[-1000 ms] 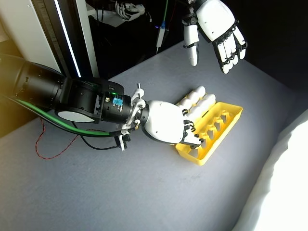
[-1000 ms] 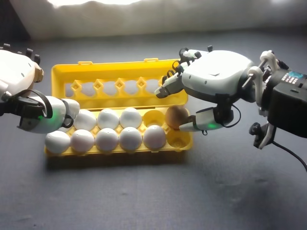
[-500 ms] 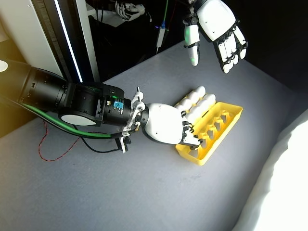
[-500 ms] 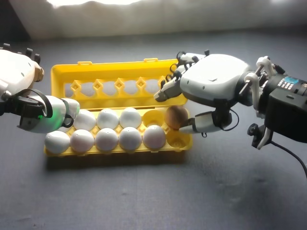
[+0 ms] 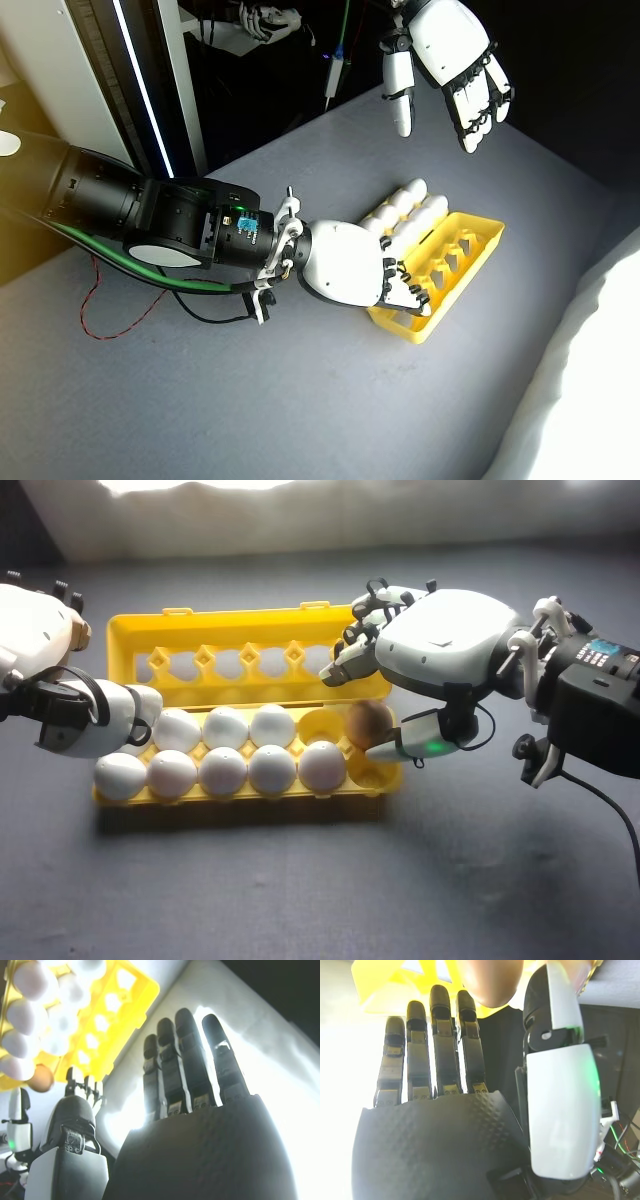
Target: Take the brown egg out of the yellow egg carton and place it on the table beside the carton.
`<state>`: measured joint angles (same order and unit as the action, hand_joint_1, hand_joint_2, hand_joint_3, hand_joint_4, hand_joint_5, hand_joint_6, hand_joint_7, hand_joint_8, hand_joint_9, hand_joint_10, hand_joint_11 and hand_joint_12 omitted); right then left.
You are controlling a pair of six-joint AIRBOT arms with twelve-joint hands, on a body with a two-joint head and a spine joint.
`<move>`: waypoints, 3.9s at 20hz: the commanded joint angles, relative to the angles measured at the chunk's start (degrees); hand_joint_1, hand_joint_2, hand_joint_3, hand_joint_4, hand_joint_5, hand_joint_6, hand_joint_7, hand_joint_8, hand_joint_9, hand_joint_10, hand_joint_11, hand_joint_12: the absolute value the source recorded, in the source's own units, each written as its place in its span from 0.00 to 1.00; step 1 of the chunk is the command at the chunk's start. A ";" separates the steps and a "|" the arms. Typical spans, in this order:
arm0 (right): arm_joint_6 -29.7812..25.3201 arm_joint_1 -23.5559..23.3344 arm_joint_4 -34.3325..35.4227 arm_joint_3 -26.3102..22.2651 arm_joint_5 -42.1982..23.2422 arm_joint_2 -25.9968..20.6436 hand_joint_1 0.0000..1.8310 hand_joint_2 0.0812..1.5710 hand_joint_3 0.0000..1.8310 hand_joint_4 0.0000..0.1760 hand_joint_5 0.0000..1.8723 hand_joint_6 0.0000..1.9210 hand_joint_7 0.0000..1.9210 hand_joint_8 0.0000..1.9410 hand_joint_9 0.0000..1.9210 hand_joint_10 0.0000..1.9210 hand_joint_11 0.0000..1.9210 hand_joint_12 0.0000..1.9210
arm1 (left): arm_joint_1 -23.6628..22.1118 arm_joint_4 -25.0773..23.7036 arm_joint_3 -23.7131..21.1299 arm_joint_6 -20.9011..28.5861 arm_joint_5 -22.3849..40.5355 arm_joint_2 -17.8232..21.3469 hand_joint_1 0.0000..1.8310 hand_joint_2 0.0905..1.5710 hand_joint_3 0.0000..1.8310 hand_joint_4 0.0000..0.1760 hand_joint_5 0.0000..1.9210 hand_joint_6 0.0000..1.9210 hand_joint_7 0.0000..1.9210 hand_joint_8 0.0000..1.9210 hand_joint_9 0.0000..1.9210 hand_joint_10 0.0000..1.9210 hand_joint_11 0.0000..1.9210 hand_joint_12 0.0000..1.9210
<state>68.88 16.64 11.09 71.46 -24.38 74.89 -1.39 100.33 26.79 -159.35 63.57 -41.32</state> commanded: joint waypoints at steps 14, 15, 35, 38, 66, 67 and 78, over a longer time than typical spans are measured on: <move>-0.16 0.30 -0.41 -0.17 -6.46 -0.28 0.51 0.64 0.00 0.00 0.41 0.02 0.39 0.02 0.22 0.05 0.00 0.24 | -0.93 -4.94 0.06 -0.42 1.52 0.38 0.00 0.81 0.00 0.00 0.21 0.00 0.25 0.00 0.25 0.00 0.00 0.35; -0.16 0.35 -0.41 -0.25 -6.46 -0.24 0.53 0.64 0.00 0.00 0.43 0.03 0.42 0.03 0.24 0.06 0.00 0.27 | -0.93 -4.94 0.08 -0.43 1.53 0.38 0.00 0.81 0.00 0.00 0.20 0.00 0.25 0.00 0.24 0.00 0.00 0.35; -0.79 -1.36 -0.97 -0.37 -8.36 -1.20 0.68 0.70 0.00 0.00 0.47 0.54 0.55 0.52 0.36 0.39 0.00 0.49 | -1.22 -5.06 0.10 -0.47 1.53 0.37 0.00 0.82 0.00 0.00 0.22 0.00 0.27 0.00 0.27 0.00 0.00 0.40; -1.02 -2.36 -1.99 -1.11 -8.87 -2.38 0.68 0.71 0.00 0.00 0.44 0.57 0.53 0.56 0.35 0.39 0.00 0.39 | -1.24 -5.06 0.13 -0.47 1.53 0.37 0.00 0.83 0.00 0.00 0.22 0.00 0.27 0.00 0.26 0.00 0.00 0.38; -0.25 1.39 -4.88 -2.55 -5.25 -6.91 0.74 0.72 0.00 0.00 0.47 0.52 0.50 0.63 0.37 0.71 0.00 0.48 | -1.51 -4.43 0.00 -1.12 1.69 0.29 0.00 0.84 0.00 0.00 0.22 0.00 0.28 0.00 0.28 0.00 0.00 0.43; -0.25 1.47 -4.90 -2.47 -5.17 -6.92 0.75 0.71 0.00 0.00 0.48 0.51 0.52 0.59 0.40 0.69 0.00 0.52 | -1.51 -4.43 0.00 -1.12 1.69 0.29 0.00 0.84 0.00 0.00 0.23 0.00 0.28 0.00 0.28 0.00 0.00 0.43; 0.00 2.68 -6.63 -2.18 -4.64 -7.50 0.59 0.63 0.00 0.00 0.37 0.02 0.45 0.04 0.26 0.27 0.00 0.26 | -1.53 -4.43 0.02 -1.12 1.69 0.29 0.00 0.84 0.00 0.00 0.23 0.00 0.28 0.00 0.28 0.00 0.00 0.42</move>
<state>68.84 19.51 4.84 69.28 -23.33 68.18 -2.11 100.95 26.79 -160.22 63.79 -41.34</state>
